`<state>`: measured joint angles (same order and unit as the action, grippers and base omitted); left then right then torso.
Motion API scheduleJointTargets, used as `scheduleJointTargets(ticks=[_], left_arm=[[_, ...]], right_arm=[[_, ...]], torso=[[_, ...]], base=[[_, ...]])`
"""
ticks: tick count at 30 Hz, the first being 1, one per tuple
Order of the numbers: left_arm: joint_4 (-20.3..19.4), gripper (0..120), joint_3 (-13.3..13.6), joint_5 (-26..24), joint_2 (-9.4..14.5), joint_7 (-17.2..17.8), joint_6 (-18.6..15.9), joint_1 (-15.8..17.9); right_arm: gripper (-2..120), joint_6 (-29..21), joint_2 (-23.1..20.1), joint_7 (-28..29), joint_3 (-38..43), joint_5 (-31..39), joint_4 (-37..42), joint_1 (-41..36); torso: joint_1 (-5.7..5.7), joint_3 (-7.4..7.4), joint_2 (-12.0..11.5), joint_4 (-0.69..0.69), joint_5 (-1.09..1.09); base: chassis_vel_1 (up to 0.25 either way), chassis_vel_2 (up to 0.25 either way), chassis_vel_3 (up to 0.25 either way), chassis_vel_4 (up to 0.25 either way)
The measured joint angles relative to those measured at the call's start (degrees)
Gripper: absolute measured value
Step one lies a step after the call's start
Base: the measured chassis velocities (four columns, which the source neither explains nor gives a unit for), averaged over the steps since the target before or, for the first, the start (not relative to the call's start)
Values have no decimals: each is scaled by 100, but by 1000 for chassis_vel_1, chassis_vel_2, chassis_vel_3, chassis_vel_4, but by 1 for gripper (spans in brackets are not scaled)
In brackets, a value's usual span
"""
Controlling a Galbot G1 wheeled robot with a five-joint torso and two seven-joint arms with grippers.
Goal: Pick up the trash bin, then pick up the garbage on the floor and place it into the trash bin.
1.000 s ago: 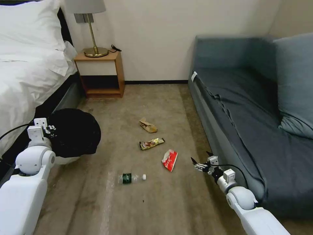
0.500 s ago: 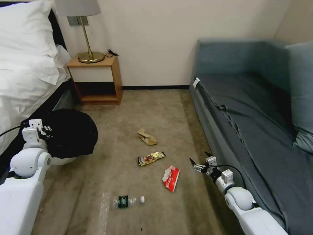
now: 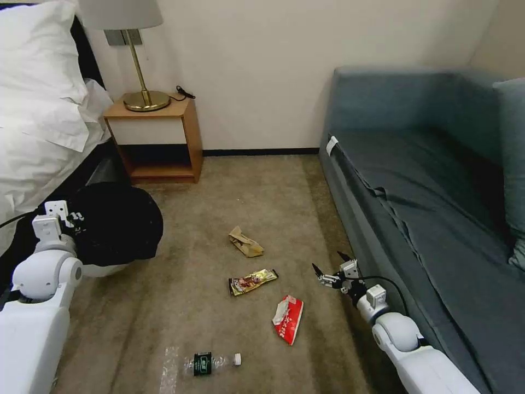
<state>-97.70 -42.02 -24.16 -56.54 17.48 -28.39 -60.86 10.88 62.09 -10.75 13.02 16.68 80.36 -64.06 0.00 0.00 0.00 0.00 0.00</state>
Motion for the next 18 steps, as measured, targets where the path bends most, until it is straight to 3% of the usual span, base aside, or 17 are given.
scheduleJointTargets(ticks=[11,14,17,18], left_arm=[[148,7,-299,4,28,-254,199,-122],[293,7,-391,81,94,-498,419,-219],[304,7,-399,84,107,-536,454,-242],[294,7,-394,84,114,-583,485,-284]], right_arm=[[100,10,-191,-63,-719,-183,-36,580],[100,-9,-432,-168,-1684,42,-101,1165],[100,-86,-499,-255,-2018,189,-98,1376],[100,-213,-588,-480,-2566,400,-83,1790]], torso=[[0,0,0,-1,0],[0,0,0,0,-1],[0,0,0,0,0],[0,0,0,1,0]], base=[[0,0,0,0],[0,0,0,0],[0,0,0,0],[0,0,0,0]])
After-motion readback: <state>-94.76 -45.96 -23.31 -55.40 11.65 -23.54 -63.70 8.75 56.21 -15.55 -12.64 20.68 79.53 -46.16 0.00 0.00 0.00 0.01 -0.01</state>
